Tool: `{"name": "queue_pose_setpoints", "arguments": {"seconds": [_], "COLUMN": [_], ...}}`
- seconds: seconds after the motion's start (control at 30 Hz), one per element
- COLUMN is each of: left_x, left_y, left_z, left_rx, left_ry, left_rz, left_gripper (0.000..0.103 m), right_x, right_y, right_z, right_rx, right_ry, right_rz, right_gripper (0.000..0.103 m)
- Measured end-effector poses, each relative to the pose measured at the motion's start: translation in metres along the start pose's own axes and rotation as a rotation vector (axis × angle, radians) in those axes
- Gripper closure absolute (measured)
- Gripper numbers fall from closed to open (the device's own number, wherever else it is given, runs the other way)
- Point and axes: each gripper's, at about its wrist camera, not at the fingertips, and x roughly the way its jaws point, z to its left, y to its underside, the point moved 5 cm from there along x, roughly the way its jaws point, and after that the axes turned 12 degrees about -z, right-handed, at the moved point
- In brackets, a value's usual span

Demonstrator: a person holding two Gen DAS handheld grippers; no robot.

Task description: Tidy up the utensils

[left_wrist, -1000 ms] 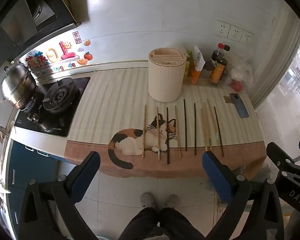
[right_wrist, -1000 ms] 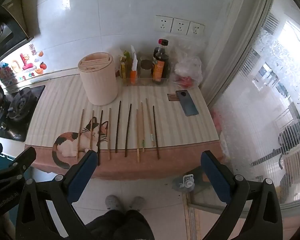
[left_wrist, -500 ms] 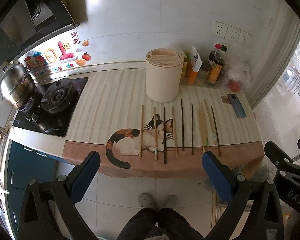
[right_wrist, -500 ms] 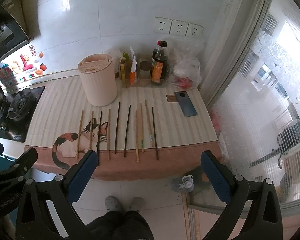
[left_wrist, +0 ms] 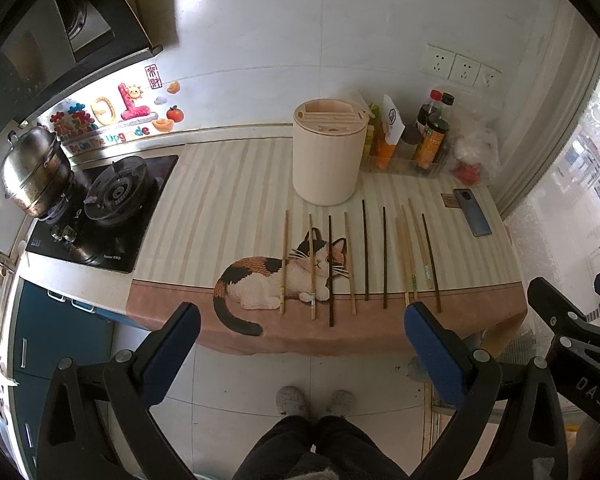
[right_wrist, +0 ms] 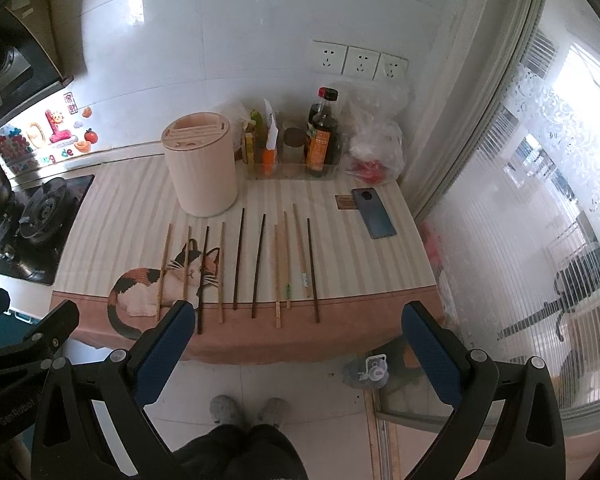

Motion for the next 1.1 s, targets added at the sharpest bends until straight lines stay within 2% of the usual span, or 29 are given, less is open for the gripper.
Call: {"name": "queue_pose_setpoints", "arguments": {"seconds": [1.1], "left_x": [-0.007], "left_y": [-0.012], "left_z": [0.005], "left_rx": [-0.010], "left_ry": [0.000], "left_rz": [-0.015], "left_gripper": [0.000], "right_x": [-0.003], "right_y": [-0.007], "right_z": [0.006], "right_rx": [-0.005], "right_ry": [-0.002], "right_rz": [-0.014], "right_gripper": [0.000]}}
